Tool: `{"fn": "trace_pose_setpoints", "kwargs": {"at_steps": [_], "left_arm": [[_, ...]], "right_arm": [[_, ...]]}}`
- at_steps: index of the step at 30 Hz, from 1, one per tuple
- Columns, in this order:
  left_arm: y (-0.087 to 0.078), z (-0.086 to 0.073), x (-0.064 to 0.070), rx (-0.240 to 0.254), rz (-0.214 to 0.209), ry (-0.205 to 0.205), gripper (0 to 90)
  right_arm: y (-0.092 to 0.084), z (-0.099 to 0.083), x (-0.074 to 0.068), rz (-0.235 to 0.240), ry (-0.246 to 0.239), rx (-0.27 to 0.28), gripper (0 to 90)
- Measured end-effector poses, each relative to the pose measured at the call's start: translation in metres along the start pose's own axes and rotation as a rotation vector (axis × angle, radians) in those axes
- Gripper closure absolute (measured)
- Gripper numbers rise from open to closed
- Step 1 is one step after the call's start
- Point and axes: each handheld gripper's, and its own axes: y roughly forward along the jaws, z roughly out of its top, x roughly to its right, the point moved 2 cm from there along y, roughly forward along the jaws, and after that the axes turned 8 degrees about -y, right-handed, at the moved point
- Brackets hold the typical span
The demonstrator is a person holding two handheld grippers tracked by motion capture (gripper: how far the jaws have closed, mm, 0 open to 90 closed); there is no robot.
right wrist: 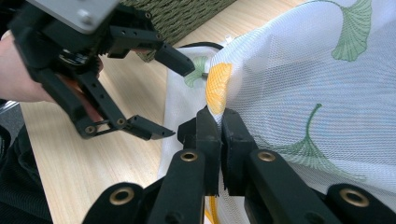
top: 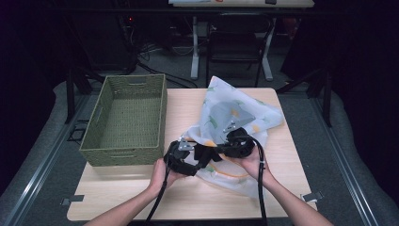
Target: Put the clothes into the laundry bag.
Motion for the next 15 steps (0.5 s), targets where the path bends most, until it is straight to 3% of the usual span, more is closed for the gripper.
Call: {"fn": "trace_pose_setpoints", "kwargs": {"at_steps": [4,8,11,15], "left_arm": [[0.01,-0.008,-0.01,-0.067,-0.008,-0.039,23.4],[0.018,-0.012,-0.017,-0.114,0.0,-0.048,37.1],[0.017,-0.014,-0.018,-0.091,0.043,-0.016,49.3],[0.018,-0.014,-0.017,-0.078,0.055,-0.01,58.9]], "right_arm": [[0.001,0.0,0.0,0.002,-0.004,0.001,87.5],[0.0,0.0,0.001,0.007,-0.002,0.0,87.5],[0.0,-0.001,0.001,0.007,-0.003,0.003,87.5],[0.0,0.0,0.0,0.006,-0.001,-0.002,87.4]]}}
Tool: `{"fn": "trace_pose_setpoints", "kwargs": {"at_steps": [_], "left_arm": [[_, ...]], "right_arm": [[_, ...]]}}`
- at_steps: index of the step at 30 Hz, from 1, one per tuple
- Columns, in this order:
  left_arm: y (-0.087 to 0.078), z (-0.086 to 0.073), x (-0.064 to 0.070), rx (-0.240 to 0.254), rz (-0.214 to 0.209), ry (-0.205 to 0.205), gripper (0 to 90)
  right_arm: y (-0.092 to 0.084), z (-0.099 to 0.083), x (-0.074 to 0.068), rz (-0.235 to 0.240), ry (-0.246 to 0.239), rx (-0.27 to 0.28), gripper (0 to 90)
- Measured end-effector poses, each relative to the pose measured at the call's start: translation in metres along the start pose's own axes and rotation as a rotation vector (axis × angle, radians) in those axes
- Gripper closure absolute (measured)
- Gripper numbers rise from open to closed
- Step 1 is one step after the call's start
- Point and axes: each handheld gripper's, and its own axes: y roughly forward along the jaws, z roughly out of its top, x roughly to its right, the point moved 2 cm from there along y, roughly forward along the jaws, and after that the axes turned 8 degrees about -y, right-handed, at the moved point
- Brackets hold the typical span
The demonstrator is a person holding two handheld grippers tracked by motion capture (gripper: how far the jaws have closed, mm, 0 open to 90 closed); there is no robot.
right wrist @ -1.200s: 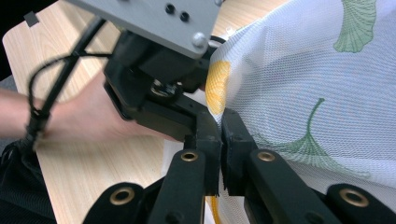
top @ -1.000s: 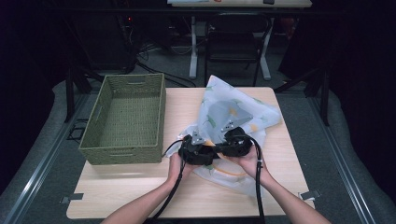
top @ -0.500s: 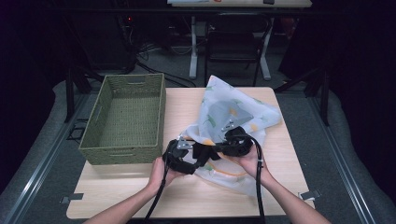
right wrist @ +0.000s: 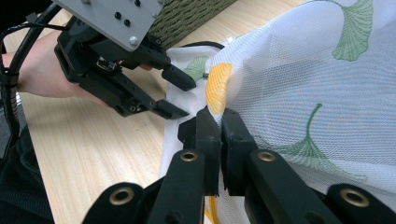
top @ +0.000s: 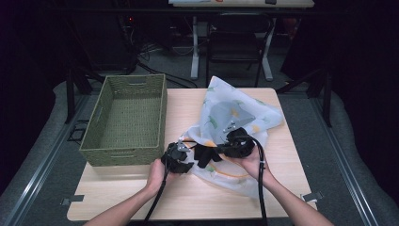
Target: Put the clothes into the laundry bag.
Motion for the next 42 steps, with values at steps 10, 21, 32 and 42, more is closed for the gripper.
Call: {"fn": "trace_pose_setpoints", "kwargs": {"at_steps": [10,21,32,42], "left_arm": [[0.004,0.004,0.004,0.025,0.018,0.044,89.0],[-0.063,0.013,0.014,0.14,-0.058,0.069,89.5],[-0.075,-0.048,0.015,0.014,-0.088,0.027,89.2],[-0.076,-0.039,0.017,0.036,-0.07,0.021,51.2]], "right_arm": [[-0.002,0.002,-0.003,-0.005,-0.014,0.01,87.5],[-0.006,0.0,0.007,-0.043,-0.014,0.013,87.7],[-0.002,0.001,0.001,-0.042,-0.034,-0.006,87.8],[-0.002,-0.001,0.0,-0.036,-0.039,-0.015,88.0]]}}
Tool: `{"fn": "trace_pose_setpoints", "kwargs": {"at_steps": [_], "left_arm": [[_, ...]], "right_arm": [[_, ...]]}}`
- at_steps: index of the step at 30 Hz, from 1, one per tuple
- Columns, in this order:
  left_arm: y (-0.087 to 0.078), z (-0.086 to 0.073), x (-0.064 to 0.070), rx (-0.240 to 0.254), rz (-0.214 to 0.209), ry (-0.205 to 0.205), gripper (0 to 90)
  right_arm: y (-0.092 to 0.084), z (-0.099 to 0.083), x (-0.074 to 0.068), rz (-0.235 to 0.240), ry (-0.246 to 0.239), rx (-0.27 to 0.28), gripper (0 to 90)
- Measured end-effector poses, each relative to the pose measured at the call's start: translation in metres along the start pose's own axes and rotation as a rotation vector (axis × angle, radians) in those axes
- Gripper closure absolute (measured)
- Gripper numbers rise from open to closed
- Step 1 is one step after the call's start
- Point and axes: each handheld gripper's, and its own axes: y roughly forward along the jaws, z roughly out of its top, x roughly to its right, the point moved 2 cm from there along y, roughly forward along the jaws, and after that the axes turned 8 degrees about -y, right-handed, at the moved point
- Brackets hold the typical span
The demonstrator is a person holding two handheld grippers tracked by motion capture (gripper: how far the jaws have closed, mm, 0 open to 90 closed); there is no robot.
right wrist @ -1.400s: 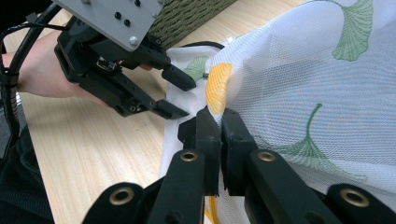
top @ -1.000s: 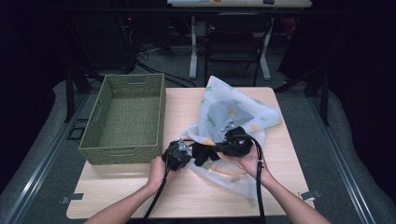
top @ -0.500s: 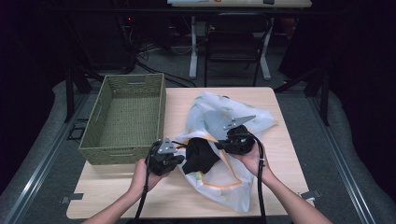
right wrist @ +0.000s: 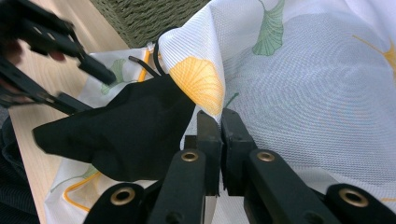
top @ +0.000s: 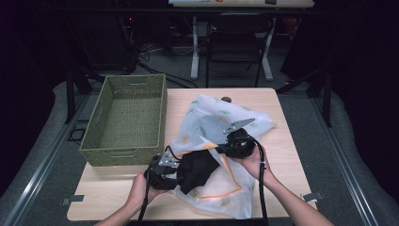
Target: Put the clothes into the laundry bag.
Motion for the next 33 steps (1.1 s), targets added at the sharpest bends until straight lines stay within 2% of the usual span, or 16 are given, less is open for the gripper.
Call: {"fn": "trace_pose_setpoints", "kwargs": {"at_steps": [1,5,8,11,12,14,15,17,19,22,23,24,25,27,30,33], "left_arm": [[-0.006,0.002,0.001,0.022,0.009,-0.006,46.3],[-0.023,0.013,0.004,0.106,0.023,-0.023,39.6],[-0.026,0.025,0.011,0.152,0.014,-0.025,35.3],[-0.014,0.033,0.023,0.156,-0.017,-0.035,28.9],[0.001,0.036,0.032,0.162,0.003,-0.023,25.4],[0.02,0.039,0.04,0.132,0.016,0.0,17.3],[0.027,0.04,0.041,0.137,0.016,-0.007,17.9],[0.042,0.042,0.043,0.103,0.029,0.011,18.4],[0.055,0.044,0.041,0.1,0.042,0.005,22.0],[0.072,0.043,0.035,0.072,0.073,-0.018,44.0],[0.077,0.042,0.033,0.056,0.072,-0.022,44.0],[0.081,0.04,0.032,0.054,0.088,-0.017,52.8],[0.082,0.039,0.03,0.056,0.084,-0.014,64.2],[0.081,0.041,0.029,0.08,0.086,-0.008,77.4],[0.077,0.047,0.029,0.121,0.085,-0.014,81.6],[0.073,0.059,0.028,0.188,0.078,-0.033,82.0]], "right_arm": [[-0.001,0.0,0.0,-0.001,0.001,0.002,88.0],[-0.002,0.002,0.0,-0.006,-0.001,0.007,88.0],[-0.003,0.004,-0.001,-0.011,-0.007,0.013,88.0],[-0.003,0.006,-0.003,-0.009,-0.012,0.016,88.0],[-0.002,0.007,-0.004,-0.009,-0.012,0.018,88.0],[-0.002,0.008,-0.005,-0.011,-0.014,0.024,88.0],[-0.002,0.008,-0.006,-0.01,-0.01,0.026,88.0],[-0.002,0.007,-0.006,-0.011,-0.01,0.026,88.0],[-0.002,0.006,-0.007,-0.013,-0.007,0.026,88.0],[0.0,0.004,-0.007,-0.005,-0.002,0.017,88.1],[0.0,0.004,-0.007,-0.005,-0.002,0.017,88.1],[0.0,0.004,-0.007,0.003,0.003,0.018,88.2],[0.0,0.004,-0.007,0.008,0.006,0.019,88.2],[0.001,0.004,-0.008,0.016,0.006,0.021,88.3],[0.0,0.006,-0.01,0.026,0.014,0.048,88.4],[-0.005,0.011,-0.013,0.025,0.01,0.09,88.5]]}}
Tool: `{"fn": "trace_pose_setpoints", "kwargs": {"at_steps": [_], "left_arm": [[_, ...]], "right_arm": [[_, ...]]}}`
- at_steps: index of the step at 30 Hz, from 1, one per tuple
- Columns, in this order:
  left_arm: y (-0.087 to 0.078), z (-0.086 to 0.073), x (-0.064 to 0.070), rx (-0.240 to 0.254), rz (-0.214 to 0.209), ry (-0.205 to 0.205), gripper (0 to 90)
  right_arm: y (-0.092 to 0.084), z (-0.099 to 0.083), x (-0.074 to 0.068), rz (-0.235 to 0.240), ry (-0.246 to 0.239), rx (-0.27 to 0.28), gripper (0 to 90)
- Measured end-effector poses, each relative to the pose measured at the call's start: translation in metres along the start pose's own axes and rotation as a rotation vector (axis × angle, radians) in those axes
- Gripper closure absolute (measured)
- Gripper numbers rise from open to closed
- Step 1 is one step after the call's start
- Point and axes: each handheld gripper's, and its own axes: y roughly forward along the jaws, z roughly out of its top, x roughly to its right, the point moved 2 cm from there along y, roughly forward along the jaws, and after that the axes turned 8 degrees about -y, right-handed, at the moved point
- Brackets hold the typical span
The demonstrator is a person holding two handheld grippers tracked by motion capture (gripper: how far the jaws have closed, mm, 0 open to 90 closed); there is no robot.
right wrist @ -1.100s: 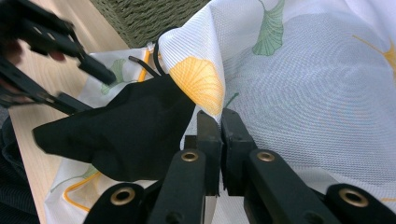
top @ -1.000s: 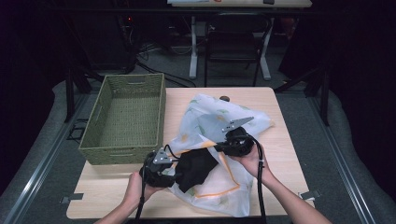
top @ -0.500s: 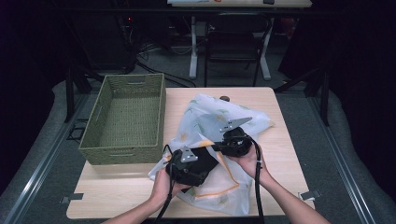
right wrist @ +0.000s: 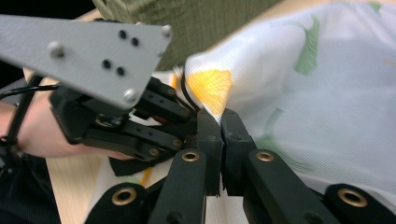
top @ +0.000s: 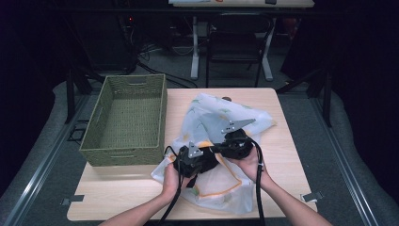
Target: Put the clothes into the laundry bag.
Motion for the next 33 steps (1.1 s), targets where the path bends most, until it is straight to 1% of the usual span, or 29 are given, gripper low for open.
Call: {"fn": "trace_pose_setpoints", "kwargs": {"at_steps": [1,2,4,5,6,7,8,9,12,13,14,15,16,17,18,19,20,21,22,23,24,25,26,27,28,29,31,32,33], "left_arm": [[0.0,0.005,0.0,0.032,0.004,-0.008,82.1],[0.0,0.009,0.0,0.049,0.0,-0.015,82.1],[0.001,0.02,0.002,0.112,0.002,-0.036,82.2],[0.002,0.023,0.003,0.12,-0.001,-0.042,82.2],[0.002,0.026,0.004,0.143,-0.004,-0.054,82.2],[0.003,0.029,0.004,0.168,0.004,-0.062,82.2],[0.004,0.032,0.006,0.214,0.016,-0.071,82.2],[0.005,0.033,0.006,0.244,0.02,-0.095,82.2],[0.01,0.034,0.007,0.284,0.04,-0.113,82.1],[0.014,0.032,0.008,0.287,0.052,-0.12,82.0],[0.019,0.03,0.008,0.283,0.055,-0.121,81.8],[0.025,0.026,0.008,0.258,0.055,-0.124,81.4],[0.032,0.022,0.008,0.229,0.054,-0.124,79.1],[0.039,0.017,0.008,0.173,0.035,-0.117,76.2],[0.045,0.012,0.008,0.136,0.023,-0.109,76.2],[0.049,0.008,0.008,0.104,0.006,-0.093,72.5],[0.05,0.007,0.008,0.072,-0.013,-0.076,66.2],[0.047,0.007,0.007,0.054,-0.024,-0.073,61.0],[0.046,0.008,0.007,0.041,-0.043,-0.073,53.5],[0.043,0.009,0.007,0.032,-0.045,-0.064,48.4],[0.04,0.01,0.008,0.032,-0.033,-0.051,43.9],[0.034,0.012,0.006,0.003,-0.06,-0.026,39.6],[0.031,0.013,0.006,0.0,-0.06,-0.018,36.1],[0.027,0.013,0.005,-0.007,-0.063,-0.007,34.3],[0.022,0.013,0.005,-0.007,-0.065,-0.008,33.0],[0.016,0.013,0.004,-0.019,-0.07,0.012,32.3],[0.006,0.013,0.001,-0.027,-0.073,0.035,30.4],[0.002,0.012,0.0,-0.031,-0.084,0.04,30.8],[-0.005,0.012,-0.002,-0.036,-0.082,0.044,32.0]], "right_arm": [[-0.002,0.002,-0.001,0.001,-0.002,0.016,88.6],[-0.003,0.003,-0.002,0.001,-0.003,0.026,88.6],[-0.007,0.006,-0.004,0.002,-0.004,0.05,88.6],[-0.009,0.007,-0.004,0.002,-0.005,0.057,88.6],[-0.011,0.008,-0.004,0.002,-0.001,0.074,88.6],[-0.011,0.008,-0.004,0.002,-0.001,0.074,88.6],[-0.013,0.008,-0.003,0.002,0.001,0.08,88.6],[-0.015,0.008,-0.003,0.002,0.008,0.093,88.6],[-0.019,0.007,0.0,0.011,0.026,0.109,88.6],[-0.02,0.006,0.0,0.014,0.033,0.112,88.6],[-0.02,0.004,0.001,0.023,0.043,0.102,88.6],[-0.02,0.003,0.002,0.025,0.052,0.098,88.6],[-0.016,-0.002,0.004,0.03,0.063,0.056,88.6],[-0.014,-0.005,0.006,0.033,0.07,0.04,88.5],[-0.014,-0.005,0.006,0.033,0.07,0.04,88.5],[-0.011,-0.008,0.007,0.031,0.073,0.02,88.5],[-0.009,-0.01,0.008,0.032,0.061,-0.016,88.4],[-0.008,-0.012,0.009,0.032,0.067,-0.02,88.4],[-0.007,-0.013,0.011,0.037,0.067,-0.036,88.3],[-0.008,-0.013,0.012,0.033,0.061,-0.04,88.3],[-0.008,-0.013,0.012,0.029,0.064,-0.034,88.3],[-0.009,-0.012,0.012,0.026,0.057,-0.035,88.3],[-0.01,-0.012,0.012,0.02,0.05,-0.037,88.3],[-0.01,-0.011,0.012,0.02,0.05,-0.034,88.3],[-0.01,-0.011,0.012,0.022,0.048,-0.036,88.3],[-0.01,-0.011,0.012,0.019,0.049,-0.036,88.3],[-0.01,-0.011,0.012,0.018,0.045,-0.039,88.3],[-0.01,-0.011,0.012,0.018,0.048,-0.034,88.3],[-0.01,-0.011,0.013,0.017,0.047,-0.033,88.3]]}}
